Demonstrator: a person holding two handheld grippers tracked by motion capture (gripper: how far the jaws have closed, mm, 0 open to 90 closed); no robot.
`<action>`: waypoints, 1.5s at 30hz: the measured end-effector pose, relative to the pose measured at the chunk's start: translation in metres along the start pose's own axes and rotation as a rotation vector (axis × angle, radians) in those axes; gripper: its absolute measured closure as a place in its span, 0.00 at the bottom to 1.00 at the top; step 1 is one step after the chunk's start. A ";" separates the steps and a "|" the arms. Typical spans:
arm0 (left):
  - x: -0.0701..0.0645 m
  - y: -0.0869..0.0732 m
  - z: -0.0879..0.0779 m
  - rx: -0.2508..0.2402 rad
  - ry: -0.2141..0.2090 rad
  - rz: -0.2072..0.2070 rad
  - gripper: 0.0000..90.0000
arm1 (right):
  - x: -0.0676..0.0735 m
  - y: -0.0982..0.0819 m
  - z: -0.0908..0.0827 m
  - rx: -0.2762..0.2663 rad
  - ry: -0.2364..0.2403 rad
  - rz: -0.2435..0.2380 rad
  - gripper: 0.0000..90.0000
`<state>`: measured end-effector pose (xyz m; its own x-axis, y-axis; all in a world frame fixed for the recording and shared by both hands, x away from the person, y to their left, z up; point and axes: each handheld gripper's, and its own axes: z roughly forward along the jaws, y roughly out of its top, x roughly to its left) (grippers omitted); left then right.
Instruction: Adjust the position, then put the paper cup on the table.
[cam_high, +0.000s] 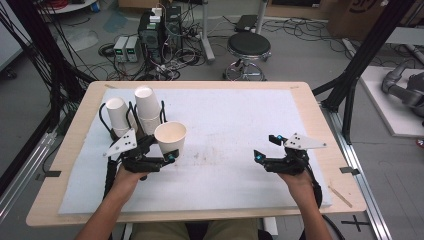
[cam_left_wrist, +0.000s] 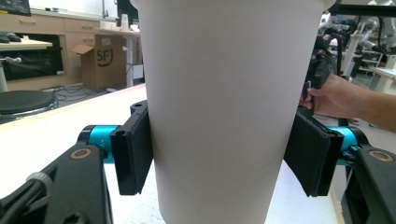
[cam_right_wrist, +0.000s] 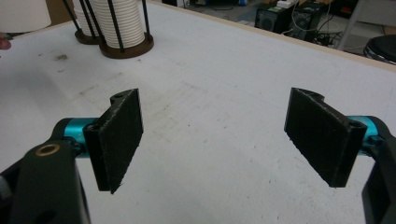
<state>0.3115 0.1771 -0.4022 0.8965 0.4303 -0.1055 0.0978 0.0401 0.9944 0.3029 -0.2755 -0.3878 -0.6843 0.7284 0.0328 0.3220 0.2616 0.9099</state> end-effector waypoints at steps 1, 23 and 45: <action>0.000 0.000 0.000 -0.003 0.002 0.000 0.35 | 0.000 0.000 -0.001 -0.006 -0.003 0.000 0.22; 0.015 -0.005 0.028 0.017 0.053 -0.009 0.34 | 0.002 0.000 -0.003 -0.012 -0.001 -0.004 0.23; 0.042 -0.033 0.109 0.196 0.159 -0.040 0.35 | -0.001 -0.002 -0.003 -0.005 0.001 -0.005 0.23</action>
<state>0.3932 0.0960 -0.4404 0.8123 0.5692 -0.1272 0.2278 -0.1088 0.9676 0.3012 -0.2789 -0.3886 -0.6865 0.7266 0.0281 0.3147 0.2621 0.9123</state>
